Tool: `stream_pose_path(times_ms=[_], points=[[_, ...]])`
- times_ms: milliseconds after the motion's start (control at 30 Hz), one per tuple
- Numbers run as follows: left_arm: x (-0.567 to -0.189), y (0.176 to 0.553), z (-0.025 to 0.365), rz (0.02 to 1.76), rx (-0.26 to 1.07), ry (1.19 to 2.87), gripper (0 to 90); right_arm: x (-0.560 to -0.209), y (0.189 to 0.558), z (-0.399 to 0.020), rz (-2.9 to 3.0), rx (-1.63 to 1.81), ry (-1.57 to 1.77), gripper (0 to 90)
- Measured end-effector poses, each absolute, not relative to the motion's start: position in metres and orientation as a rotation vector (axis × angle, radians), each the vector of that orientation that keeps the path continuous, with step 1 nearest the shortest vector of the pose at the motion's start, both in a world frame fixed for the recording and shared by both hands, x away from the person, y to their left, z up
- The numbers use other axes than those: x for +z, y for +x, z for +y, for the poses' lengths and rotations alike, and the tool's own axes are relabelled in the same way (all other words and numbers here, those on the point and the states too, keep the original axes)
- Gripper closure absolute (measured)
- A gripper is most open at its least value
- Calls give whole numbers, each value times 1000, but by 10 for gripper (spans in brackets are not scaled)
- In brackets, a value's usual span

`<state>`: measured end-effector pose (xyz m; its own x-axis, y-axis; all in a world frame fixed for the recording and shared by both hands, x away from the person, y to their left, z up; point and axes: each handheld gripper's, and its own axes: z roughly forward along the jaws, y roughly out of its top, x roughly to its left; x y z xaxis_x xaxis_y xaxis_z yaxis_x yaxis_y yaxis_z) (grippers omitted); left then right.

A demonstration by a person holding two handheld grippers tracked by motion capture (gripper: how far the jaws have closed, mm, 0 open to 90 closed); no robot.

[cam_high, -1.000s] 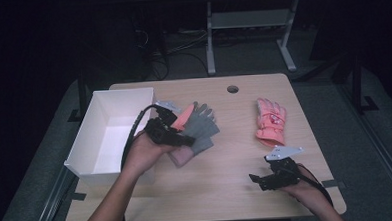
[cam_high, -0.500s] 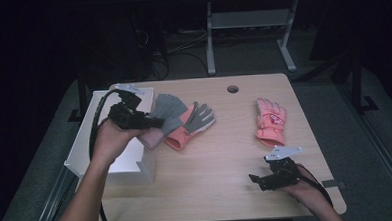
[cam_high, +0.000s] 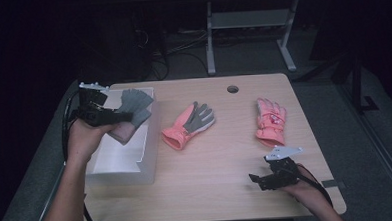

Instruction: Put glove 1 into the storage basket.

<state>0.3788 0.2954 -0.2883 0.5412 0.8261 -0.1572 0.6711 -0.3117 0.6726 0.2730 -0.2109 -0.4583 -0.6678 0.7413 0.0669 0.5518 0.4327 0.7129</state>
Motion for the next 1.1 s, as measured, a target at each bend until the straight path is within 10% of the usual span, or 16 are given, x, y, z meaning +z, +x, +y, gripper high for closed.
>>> stream_pose_path(times_ms=[1100], points=[[-418, 428, 333, 1557, 273, 2165, 629, -460, 272, -210, 2441, 1070, 1107, 131]])
